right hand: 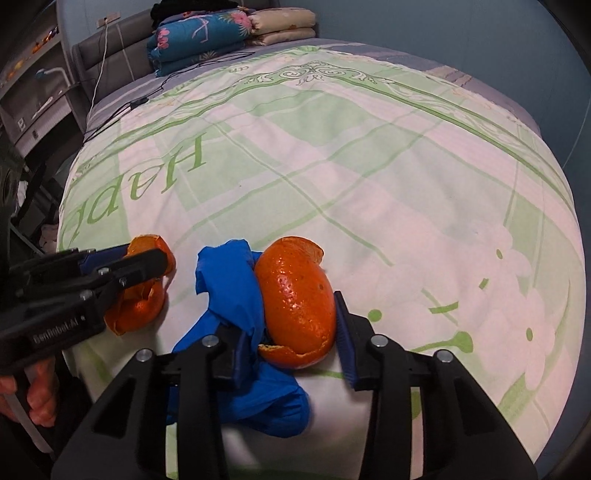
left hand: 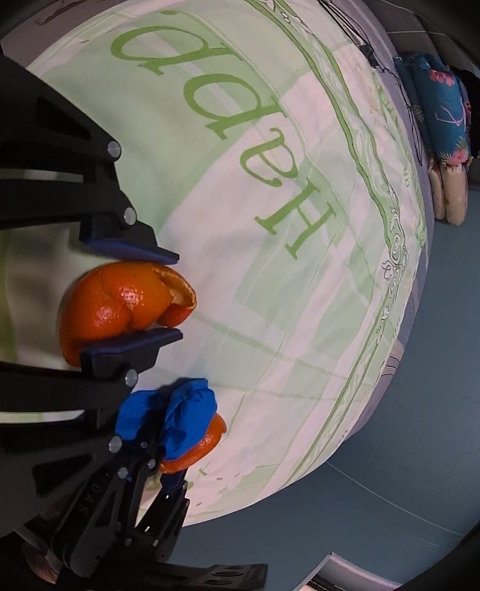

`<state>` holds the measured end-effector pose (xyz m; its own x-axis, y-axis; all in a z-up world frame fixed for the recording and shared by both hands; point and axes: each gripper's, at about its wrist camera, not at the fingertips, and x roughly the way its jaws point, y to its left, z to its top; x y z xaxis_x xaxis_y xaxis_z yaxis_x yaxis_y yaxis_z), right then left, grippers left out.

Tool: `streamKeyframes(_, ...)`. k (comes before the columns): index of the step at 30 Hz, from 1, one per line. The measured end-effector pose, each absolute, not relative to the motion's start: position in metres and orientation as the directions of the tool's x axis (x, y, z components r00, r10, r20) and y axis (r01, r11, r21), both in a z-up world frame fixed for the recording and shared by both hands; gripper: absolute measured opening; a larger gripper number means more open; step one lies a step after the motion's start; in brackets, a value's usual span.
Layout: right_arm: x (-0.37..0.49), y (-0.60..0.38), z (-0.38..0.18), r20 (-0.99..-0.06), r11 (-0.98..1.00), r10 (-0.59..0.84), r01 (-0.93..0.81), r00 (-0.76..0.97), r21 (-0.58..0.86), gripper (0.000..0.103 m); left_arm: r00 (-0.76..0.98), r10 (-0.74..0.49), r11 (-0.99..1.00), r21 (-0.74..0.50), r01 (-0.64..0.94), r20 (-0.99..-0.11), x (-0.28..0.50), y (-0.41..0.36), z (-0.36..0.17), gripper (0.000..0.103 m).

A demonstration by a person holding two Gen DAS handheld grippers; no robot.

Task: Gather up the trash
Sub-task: 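Grasp an orange peel with the left tool while the right tool grasps the blue glove with peel, then carry the orange peel with the left tool while the right tool carries the glove to the bin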

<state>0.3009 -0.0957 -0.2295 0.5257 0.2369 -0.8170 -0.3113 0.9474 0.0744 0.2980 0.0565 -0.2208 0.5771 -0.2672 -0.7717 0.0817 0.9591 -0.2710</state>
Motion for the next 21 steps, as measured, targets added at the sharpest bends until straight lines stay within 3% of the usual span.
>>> streamKeyframes(11,0.28,-0.139,-0.184,-0.777,0.966,0.244,-0.221,0.581,0.137,0.035,0.61,-0.285,0.954,-0.284,0.101,-0.74,0.286,0.056,-0.198,0.029)
streamKeyframes(21,0.197,-0.219,-0.1,-0.657,0.985,0.174,-0.12,0.734,0.127,0.035,0.721,-0.389,0.921,-0.212,0.328,-0.573,0.22,-0.006,-0.098,0.029)
